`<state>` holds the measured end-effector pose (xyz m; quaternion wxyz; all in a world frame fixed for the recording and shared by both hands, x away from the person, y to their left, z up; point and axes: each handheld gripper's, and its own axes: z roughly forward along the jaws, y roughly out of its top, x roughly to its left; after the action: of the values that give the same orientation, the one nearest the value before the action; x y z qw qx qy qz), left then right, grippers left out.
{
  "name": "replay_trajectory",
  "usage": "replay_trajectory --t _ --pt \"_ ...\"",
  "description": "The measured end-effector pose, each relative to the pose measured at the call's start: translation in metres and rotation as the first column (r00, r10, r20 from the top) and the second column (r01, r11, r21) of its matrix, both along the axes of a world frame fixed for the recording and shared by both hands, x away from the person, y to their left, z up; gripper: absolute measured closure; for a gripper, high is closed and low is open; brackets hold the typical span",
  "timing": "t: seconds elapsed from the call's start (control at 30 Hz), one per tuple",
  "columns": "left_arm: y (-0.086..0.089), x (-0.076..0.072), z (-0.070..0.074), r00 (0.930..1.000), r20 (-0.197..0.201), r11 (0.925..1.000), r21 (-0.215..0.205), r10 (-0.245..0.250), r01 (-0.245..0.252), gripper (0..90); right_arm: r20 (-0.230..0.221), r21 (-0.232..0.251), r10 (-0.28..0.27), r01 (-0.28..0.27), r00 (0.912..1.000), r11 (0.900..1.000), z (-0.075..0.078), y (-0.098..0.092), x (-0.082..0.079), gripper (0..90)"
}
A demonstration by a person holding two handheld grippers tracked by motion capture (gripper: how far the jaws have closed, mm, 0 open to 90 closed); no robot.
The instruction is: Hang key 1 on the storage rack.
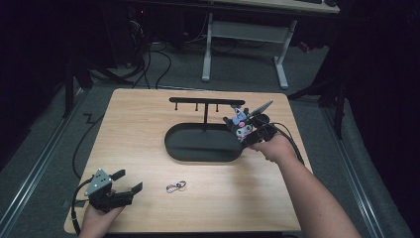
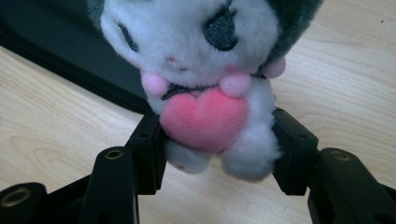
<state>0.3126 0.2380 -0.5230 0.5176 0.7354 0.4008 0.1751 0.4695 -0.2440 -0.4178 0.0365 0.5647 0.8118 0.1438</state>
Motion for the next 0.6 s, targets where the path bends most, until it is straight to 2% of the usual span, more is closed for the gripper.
replay_trajectory --t 0.1,0.13,0.17,0.27,0.33,0.5,0.53,0.6 --pt "-0.001 0.000 -0.001 1.0000 -0.001 1.0000 0.000 0.000 0.000 15.0 0.003 0.004 -0.004 0.004 1.0000 1.000 -0.002 0.000 0.002 44.5" --pt "-0.002 0.000 -0.001 1.0000 -0.002 1.0000 0.001 0.000 0.000 15.0 0.008 0.007 -0.006 0.006 0.9999 1.000 -0.005 0.000 0.004 39.4" --pt "-0.002 0.000 -0.001 1.0000 -0.002 1.0000 0.001 0.000 0.000 15.0 0.008 0.007 -0.006 0.006 0.9999 1.000 -0.005 0.000 0.004 39.4" --pt "-0.001 0.000 -0.001 1.0000 -0.003 1.0000 0.003 0.000 0.000 15.0 0.023 0.018 -0.023 0.023 0.9995 1.000 -0.007 0.000 0.007 30.8" --pt "-0.002 0.000 -0.001 1.0000 -0.003 1.0000 0.006 0.000 0.000 15.0 0.028 0.034 -0.017 0.016 0.9995 0.999 -0.006 0.001 0.007 30.1" --pt "-0.003 0.001 -0.002 0.9999 -0.009 0.9999 0.012 -0.007 0.007 15.3 0.043 0.029 0.000 -0.001 0.9991 1.000 -0.001 0.002 0.000 29.9" --pt "-0.004 0.001 -0.002 0.9999 -0.013 0.9997 0.021 -0.009 0.010 15.8 0.060 0.036 0.009 -0.011 0.9981 0.999 0.003 0.002 -0.007 30.7" --pt "-0.006 0.002 -0.001 0.9998 -0.013 0.9989 0.045 -0.014 0.015 15.8 0.074 0.033 0.017 -0.020 0.9971 0.999 0.004 0.001 -0.011 31.4"
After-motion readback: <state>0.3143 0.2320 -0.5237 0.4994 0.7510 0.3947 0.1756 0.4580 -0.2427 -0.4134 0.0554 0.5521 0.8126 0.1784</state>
